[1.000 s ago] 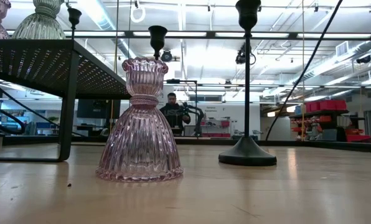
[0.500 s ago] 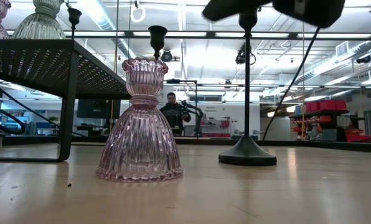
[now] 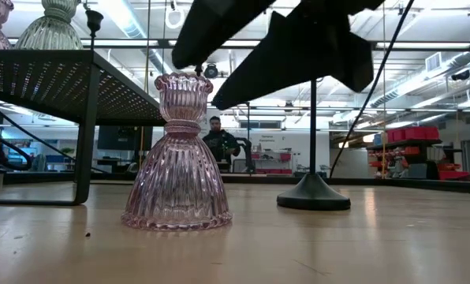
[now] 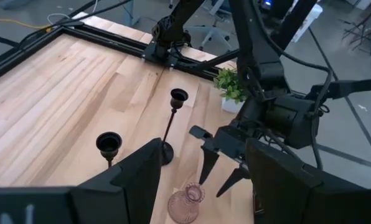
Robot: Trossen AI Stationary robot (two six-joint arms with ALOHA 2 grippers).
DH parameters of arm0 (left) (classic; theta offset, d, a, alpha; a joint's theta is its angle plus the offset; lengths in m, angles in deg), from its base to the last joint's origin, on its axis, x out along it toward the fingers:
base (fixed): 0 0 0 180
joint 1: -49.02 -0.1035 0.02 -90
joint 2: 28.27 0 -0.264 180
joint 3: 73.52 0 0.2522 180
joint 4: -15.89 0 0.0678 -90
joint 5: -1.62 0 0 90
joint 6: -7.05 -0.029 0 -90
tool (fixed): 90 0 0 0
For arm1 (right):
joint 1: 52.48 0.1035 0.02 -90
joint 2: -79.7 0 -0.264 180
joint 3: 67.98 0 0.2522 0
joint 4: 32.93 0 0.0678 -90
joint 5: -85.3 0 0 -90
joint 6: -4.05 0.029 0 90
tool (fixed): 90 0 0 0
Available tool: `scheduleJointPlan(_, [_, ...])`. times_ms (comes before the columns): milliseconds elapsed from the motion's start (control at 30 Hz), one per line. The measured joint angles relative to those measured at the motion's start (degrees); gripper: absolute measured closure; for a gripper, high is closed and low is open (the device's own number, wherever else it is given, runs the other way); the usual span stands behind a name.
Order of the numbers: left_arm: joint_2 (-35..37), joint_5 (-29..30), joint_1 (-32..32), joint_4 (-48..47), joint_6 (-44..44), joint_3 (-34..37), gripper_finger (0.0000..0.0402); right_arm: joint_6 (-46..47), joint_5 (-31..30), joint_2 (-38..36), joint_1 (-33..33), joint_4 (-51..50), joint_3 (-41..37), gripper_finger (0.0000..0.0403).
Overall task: Pick & Place candle stick holders
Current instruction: Put the pink glass candle holder on the shelf
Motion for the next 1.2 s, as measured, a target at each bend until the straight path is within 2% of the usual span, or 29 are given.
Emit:
scheduleJointPlan(200, [0.0,0.0,0.0,0.0,-0.4,0.0,0.0168,-1.5,-1.2,1.6,-1.1,1.7,0.0,0.021])
scheduleJointPlan(567, [0.0,0.0,0.0,0.0,-0.8,0.0,0.0168,-4.4,1.8,4.0,-4.4,5.9,0.0,0.0152])
scheduleJointPlan(767, [0.0,0.0,0.0,-0.2,-1.1,0.0,0.0168,-6.5,1.2,4.0,-6.0,7.0,0.0,0.0132])
scheduleJointPlan(1033, [0.0,0.0,0.0,-0.5,-1.1,0.0,0.0168,-8.5,2.1,4.0,-7.5,10.2,0.0,0.0122])
scheduleJointPlan(1200, [0.0,0.0,0.0,-0.5,-2.1,0.0,0.0168,-8.8,2.5,4.0,-7.9,10.2,0.0,0.0136])
